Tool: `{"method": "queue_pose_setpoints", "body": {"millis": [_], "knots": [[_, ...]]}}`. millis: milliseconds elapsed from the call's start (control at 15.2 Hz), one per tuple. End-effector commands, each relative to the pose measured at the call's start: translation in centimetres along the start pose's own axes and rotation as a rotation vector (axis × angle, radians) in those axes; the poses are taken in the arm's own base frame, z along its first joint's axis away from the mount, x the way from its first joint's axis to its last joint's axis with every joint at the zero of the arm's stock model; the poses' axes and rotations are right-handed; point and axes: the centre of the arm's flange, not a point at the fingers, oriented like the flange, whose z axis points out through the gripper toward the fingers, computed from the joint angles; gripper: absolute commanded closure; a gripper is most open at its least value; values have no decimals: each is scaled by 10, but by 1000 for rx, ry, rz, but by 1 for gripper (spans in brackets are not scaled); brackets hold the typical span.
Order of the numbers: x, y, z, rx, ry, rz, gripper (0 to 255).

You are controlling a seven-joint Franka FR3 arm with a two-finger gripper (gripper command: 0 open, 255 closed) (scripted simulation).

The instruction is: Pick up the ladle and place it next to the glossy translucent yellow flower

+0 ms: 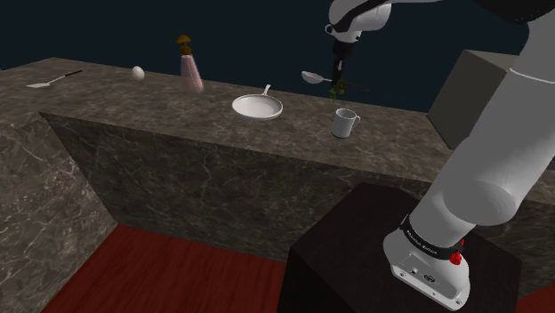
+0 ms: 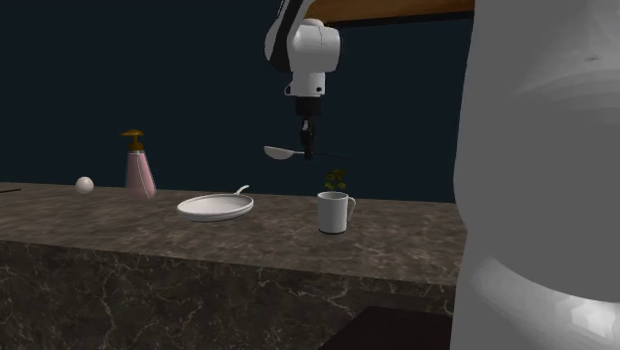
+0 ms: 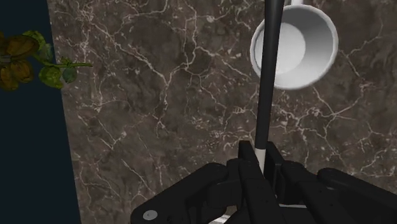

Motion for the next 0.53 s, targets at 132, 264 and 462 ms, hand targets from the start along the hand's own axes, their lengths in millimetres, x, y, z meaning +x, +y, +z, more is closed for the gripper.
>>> {"method": "queue_pose_setpoints", "body": {"millis": [132, 264, 462], "knots": [[13, 50, 8, 0, 1, -2, 255], [19, 76, 11, 0, 1, -2, 255], [24, 102, 19, 0, 1, -2, 255]]}}
